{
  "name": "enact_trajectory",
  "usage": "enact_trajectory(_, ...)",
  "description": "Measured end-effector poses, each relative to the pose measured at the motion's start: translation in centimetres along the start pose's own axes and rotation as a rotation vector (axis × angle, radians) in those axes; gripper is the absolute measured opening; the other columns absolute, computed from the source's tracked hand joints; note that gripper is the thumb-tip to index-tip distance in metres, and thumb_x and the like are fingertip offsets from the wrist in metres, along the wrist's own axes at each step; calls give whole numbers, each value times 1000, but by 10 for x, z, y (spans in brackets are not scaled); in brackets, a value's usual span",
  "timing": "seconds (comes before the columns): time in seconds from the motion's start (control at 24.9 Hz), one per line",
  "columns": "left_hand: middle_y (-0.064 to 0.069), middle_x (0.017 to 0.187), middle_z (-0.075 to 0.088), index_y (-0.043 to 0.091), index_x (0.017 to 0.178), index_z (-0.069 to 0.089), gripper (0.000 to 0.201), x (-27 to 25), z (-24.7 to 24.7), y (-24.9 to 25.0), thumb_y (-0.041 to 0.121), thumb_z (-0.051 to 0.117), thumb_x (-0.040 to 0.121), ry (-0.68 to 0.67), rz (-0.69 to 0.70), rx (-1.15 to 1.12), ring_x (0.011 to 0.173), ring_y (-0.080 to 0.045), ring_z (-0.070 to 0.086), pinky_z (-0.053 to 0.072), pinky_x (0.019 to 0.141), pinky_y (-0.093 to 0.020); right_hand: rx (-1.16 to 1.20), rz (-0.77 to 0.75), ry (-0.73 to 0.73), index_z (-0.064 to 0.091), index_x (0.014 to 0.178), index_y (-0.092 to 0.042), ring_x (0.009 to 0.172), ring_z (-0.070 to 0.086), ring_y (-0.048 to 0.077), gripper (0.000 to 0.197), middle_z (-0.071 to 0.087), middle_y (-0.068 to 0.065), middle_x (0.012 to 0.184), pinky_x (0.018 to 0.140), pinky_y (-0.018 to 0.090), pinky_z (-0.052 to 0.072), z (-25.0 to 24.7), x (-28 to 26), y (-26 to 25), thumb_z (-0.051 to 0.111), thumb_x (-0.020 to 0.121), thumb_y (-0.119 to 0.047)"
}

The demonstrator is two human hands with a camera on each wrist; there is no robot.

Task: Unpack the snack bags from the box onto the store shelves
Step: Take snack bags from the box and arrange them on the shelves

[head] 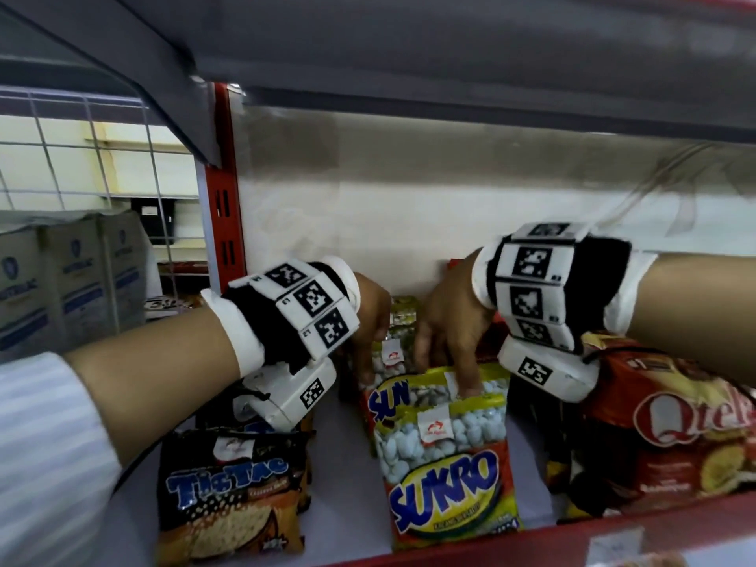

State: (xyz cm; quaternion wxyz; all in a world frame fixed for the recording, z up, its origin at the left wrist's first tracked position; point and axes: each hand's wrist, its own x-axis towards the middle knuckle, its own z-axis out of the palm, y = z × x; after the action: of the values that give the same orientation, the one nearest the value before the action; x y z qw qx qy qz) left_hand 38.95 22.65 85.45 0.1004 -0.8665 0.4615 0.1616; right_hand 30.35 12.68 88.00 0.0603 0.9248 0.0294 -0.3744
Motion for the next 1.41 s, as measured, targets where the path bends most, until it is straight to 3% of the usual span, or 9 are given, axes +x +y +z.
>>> enact_trajectory(0.12,1,73,58,5,95,69,31,-1,-4,6,23,81,73,159,0,89,64,-13,52,40,55,-20,-22,-116,262,69,92,-27,79,59,11,23,67,-12,81,81,29,50,7,7,-5,81,74,-20)
enact_trajectory(0.24,6,65,57,-1,101,70,30,-7,-14,1,10,78,75,170,11,17,51,-2,52,40,44,-13,-80,-144,497,70,97,-19,89,61,18,31,70,0,97,78,26,50,6,12,-10,81,71,-32)
enact_trajectory(0.32,6,77,67,7,108,69,40,-13,-19,-4,16,82,72,69,-3,-39,62,3,62,51,61,-11,-119,-170,486,69,102,-14,83,59,19,35,68,1,90,68,23,46,9,17,-16,79,73,-32)
enact_trajectory(0.48,-2,105,72,17,115,61,60,-22,-22,-7,30,87,63,14,-108,-65,100,-20,67,52,94,-37,-103,-171,467,67,95,-17,63,52,5,33,55,-15,68,60,20,44,8,11,-19,82,70,-32)
enact_trajectory(0.68,-6,100,74,20,95,67,38,-37,-20,-4,32,86,64,4,-76,-199,98,-25,68,55,89,-34,127,-153,461,74,73,-26,62,62,8,12,70,-7,67,79,31,54,-8,-27,-7,84,67,-27)
enact_trajectory(0.84,2,85,73,25,79,70,20,-36,-3,10,34,84,68,-12,3,-209,75,-13,67,56,74,-28,12,-73,259,74,104,-24,78,67,10,26,74,-3,98,83,25,52,15,-21,-11,74,79,-19)
enact_trajectory(1.01,4,66,69,25,67,64,19,-30,0,11,25,81,73,98,27,-161,57,-9,62,54,67,-24,-179,-110,384,72,104,-18,61,51,-5,22,58,-20,74,55,3,38,26,-8,-20,69,83,-16)
enact_trajectory(1.13,9,51,64,27,58,63,25,-28,-2,6,19,79,76,128,1,-210,42,-2,57,50,58,-17,-135,-145,565,68,82,-19,59,49,2,18,53,-16,65,55,11,38,20,-9,-23,78,74,-31)
enact_trajectory(1.41,-4,82,75,10,87,74,19,-34,-8,-6,28,73,82,18,-61,-302,67,-15,69,58,66,-27,-59,-144,518,71,95,-16,63,56,0,19,66,-8,76,60,14,45,17,-18,-22,73,81,-29)
